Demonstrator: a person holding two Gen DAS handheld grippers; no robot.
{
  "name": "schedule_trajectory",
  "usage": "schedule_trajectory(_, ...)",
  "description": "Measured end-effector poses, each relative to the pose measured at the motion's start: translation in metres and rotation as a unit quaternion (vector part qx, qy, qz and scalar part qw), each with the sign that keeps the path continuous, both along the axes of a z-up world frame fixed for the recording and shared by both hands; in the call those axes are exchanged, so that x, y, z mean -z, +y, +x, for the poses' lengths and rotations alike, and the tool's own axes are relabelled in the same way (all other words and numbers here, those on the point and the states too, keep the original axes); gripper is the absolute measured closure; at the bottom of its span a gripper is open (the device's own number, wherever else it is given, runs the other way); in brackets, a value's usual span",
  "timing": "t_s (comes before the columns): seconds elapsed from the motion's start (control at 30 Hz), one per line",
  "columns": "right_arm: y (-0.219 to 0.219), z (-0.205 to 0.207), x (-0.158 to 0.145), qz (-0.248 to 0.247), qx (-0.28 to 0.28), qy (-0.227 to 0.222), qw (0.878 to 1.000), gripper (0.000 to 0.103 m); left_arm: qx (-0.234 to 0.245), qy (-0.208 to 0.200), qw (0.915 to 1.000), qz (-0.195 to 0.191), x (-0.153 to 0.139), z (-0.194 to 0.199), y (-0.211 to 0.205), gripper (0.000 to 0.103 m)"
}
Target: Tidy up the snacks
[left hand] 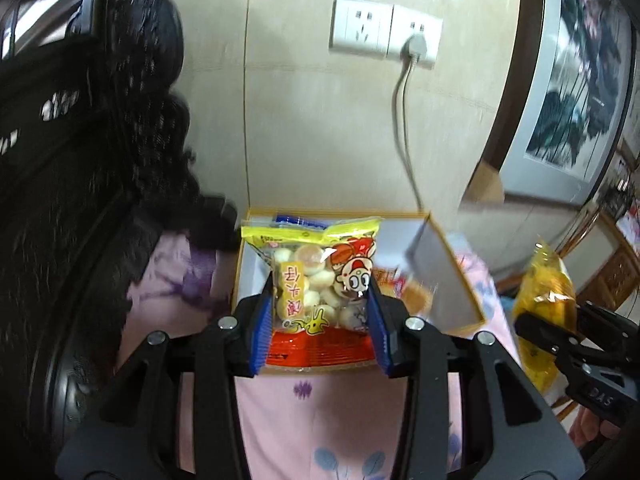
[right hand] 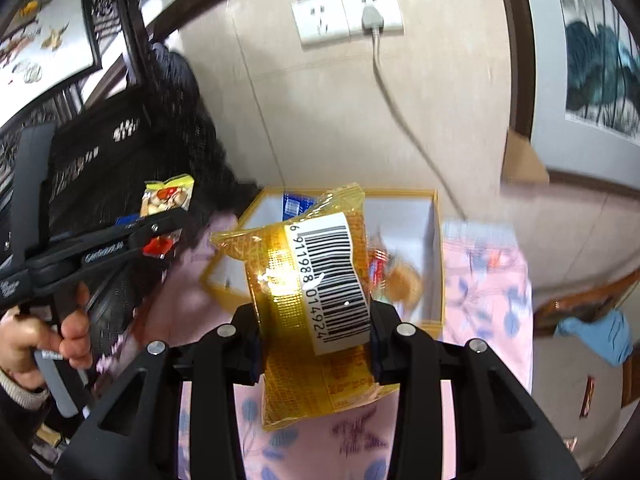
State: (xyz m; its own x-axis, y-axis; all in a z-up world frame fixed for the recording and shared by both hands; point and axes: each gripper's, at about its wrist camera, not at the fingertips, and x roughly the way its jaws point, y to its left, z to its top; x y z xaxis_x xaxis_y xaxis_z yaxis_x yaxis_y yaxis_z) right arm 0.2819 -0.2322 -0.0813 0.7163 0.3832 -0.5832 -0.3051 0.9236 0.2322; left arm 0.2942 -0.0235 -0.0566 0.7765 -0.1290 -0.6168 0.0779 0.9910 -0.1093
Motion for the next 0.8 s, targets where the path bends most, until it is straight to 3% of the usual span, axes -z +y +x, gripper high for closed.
schedule_trajectory(0.13,0.0,0.023,-0.013,-0.004,0.005,-0.018,1.0,0.064,0.002,-0.018,0.9998,-0.002,-0.018,0.011,-0.003,0.062)
schedule_trajectory(0.33,0.008,0.049,-0.015,-0.008,0.012,-0.027,1.0,0.064,0.0,-0.025,0.9997,0.002,-0.022,0.033,-0.011,0.061)
schedule_trajectory(0.4,0.012,0.063,-0.008,-0.011,0.011,-0.02,1.0,0.061,-0.005,-0.021,0.9997,0.014,-0.017,0.042,-0.014,0.054)
schedule_trajectory(0.43,0.016,0.071,-0.001,-0.03,0.022,-0.005,0.999,0.043,-0.01,-0.008,0.9996,0.023,-0.013,0.048,-0.016,0.03)
schedule_trajectory(0.47,0.018,0.074,0.003,-0.046,0.034,0.007,0.998,0.021,-0.022,0.008,0.9992,0.032,-0.009,0.052,-0.018,0.014)
schedule_trajectory(0.53,0.019,0.073,0.007,-0.049,0.039,0.009,0.998,0.001,-0.024,0.01,0.9991,0.032,-0.007,0.049,-0.018,0.012)
schedule_trajectory(0.8,0.02,0.066,0.023,-0.059,0.037,0.052,0.996,0.001,-0.029,0.026,0.9984,0.041,0.004,0.041,-0.016,0.009)
